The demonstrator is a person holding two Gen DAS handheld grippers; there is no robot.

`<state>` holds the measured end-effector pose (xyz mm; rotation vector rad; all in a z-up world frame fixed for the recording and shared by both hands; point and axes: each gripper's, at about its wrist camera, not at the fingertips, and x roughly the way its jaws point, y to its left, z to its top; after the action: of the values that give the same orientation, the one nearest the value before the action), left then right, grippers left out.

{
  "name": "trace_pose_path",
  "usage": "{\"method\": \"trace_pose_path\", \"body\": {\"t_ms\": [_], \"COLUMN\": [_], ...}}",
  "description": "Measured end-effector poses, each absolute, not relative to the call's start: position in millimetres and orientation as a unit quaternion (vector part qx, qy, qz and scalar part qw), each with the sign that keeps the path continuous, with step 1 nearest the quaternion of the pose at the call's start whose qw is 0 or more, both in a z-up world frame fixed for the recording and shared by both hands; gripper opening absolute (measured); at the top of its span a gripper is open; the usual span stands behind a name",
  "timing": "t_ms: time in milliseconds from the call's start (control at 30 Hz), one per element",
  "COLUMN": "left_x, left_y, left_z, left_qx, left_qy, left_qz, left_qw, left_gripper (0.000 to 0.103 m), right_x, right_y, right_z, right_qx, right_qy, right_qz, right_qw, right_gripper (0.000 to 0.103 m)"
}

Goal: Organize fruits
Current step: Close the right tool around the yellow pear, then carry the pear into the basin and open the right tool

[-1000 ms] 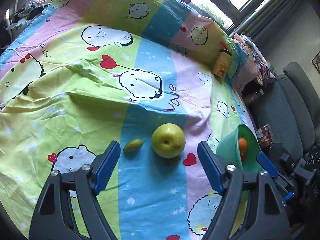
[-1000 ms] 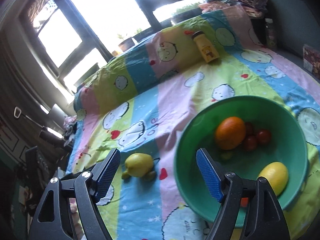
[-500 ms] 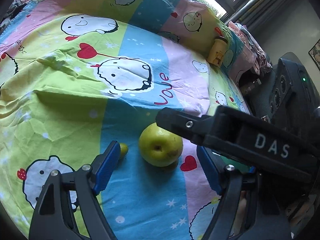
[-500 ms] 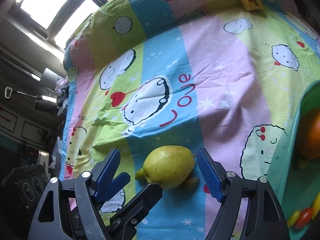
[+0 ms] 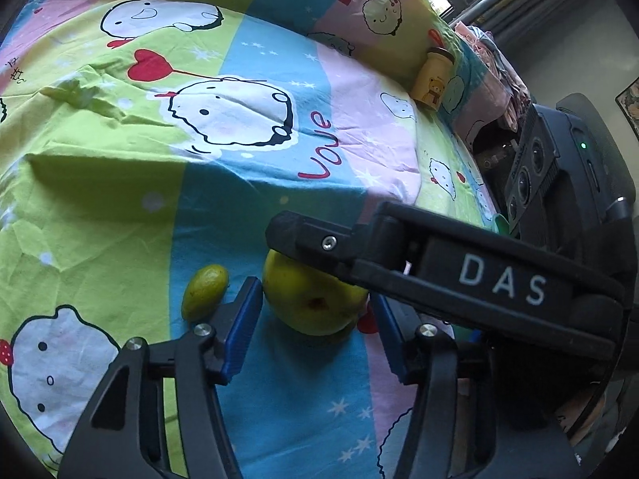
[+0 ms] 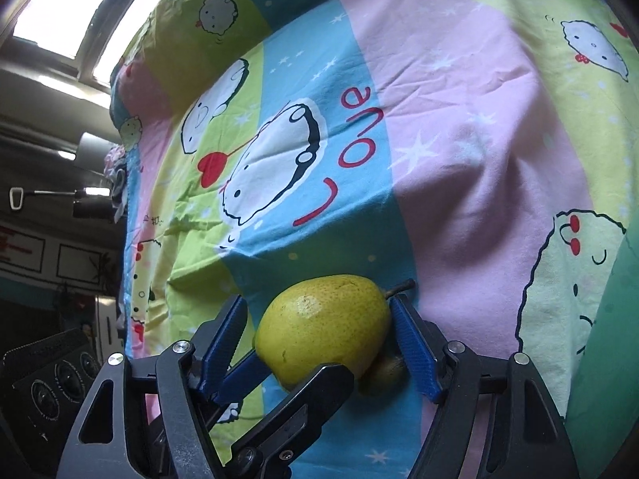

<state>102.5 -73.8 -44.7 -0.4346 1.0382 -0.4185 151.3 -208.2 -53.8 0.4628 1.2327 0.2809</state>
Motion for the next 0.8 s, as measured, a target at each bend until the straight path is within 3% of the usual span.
{"method": "trace_pose_path", "body": {"t_ms": [267, 800], "left_x": [93, 41], "left_y": [-76, -105], "left_z": [-34, 23], "left_qx": [-0.188, -0.141], "left_qy": [0.473, 0.394], "left_qz": [-0.193, -0.241], "left_qw": [0.839, 0.876], "left_gripper": [0.055, 0.055], "right_x": [145, 81], "right_y": [-211, -236], "right_z": [-48, 18], "right_qx": [0.221, 0.226], "right_qy": [0.554, 0.460], "right_qz": [0.145, 0.148], "right_qw": [0.789, 0.846], "right_gripper": [0.066, 0.066]}}
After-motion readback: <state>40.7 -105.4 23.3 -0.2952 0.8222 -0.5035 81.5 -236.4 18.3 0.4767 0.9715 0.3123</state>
